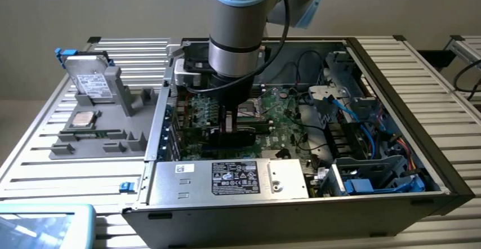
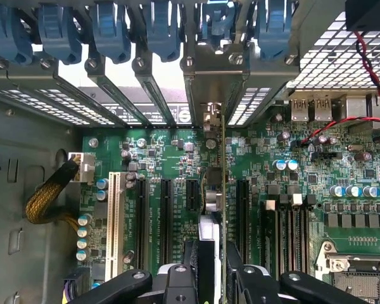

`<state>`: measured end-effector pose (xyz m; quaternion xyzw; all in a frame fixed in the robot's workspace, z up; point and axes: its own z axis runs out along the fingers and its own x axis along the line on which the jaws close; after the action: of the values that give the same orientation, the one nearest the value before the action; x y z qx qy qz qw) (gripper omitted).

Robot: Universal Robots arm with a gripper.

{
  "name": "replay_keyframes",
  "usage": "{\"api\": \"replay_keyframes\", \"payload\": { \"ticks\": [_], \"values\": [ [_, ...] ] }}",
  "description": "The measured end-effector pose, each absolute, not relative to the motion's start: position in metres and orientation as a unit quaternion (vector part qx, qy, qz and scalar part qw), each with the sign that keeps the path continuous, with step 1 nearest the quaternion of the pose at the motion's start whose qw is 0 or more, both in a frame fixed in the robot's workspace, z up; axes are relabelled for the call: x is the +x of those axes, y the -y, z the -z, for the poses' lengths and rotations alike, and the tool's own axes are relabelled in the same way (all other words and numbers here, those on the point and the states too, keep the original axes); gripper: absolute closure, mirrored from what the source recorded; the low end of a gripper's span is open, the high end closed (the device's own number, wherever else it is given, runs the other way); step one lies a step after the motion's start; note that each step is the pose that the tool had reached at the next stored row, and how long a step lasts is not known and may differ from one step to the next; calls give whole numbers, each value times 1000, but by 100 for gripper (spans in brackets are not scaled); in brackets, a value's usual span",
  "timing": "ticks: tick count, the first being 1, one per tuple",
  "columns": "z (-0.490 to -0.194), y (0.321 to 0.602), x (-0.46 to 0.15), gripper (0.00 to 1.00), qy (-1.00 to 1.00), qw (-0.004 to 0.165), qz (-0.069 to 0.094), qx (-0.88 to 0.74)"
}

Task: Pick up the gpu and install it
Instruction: 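Insert the gpu into the slot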

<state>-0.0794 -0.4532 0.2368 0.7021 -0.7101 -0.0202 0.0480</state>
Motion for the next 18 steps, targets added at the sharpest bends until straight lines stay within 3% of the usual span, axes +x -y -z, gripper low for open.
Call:
{"api": "replay_keyframes", "payload": {
  "ticks": [18],
  "values": [
    [-235,453,-79,72,710,48,20,702]
  ]
}}
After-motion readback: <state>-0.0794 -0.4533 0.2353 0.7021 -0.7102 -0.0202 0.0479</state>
